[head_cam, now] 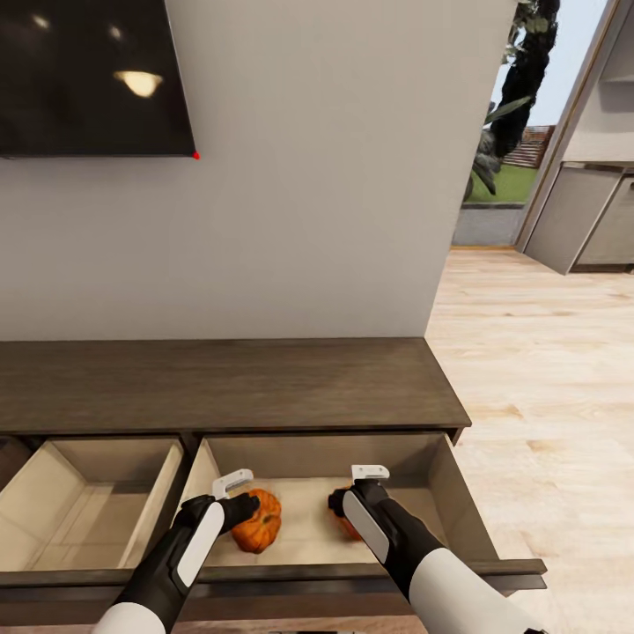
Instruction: Place each of the two pumpkins and all three candles from the living room inside a cabinet in the living room (use any cabinet), then make sure every cabinet is closed, and position the cauldron so it is next to a table in the living room.
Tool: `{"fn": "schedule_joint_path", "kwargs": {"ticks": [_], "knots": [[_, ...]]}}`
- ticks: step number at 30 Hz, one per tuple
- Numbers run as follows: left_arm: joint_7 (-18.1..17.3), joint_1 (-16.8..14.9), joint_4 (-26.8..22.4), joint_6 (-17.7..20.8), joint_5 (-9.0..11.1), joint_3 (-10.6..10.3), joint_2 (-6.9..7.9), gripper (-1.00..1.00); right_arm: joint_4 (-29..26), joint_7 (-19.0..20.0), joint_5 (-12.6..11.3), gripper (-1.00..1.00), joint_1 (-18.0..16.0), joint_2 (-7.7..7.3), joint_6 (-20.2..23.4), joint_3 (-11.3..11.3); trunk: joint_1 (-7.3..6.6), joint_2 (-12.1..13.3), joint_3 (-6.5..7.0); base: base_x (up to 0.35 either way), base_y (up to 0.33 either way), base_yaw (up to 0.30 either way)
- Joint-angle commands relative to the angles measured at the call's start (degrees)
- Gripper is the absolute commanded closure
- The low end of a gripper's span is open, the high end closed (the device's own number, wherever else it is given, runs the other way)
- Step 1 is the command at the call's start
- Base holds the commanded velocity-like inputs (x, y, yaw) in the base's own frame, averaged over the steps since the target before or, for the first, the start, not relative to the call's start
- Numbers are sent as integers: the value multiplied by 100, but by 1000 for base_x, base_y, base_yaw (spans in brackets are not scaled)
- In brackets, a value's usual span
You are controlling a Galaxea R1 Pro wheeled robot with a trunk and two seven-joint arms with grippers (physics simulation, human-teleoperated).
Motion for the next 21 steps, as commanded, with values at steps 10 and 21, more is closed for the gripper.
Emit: {"fn": "schedule_joint_path", "kwargs": {"ticks": [10,21], "knots": [[17,-3,-2,96,51,13,-5,-100,-49,59,-29,-100,0,0,-21,-219,-198,361,162,0,0,0],[38,-3,-35,313,51,27,-8,-100,-53,70,-35,-100,0,0,-41,-360,-439,802,359,-54,0,0]]}}
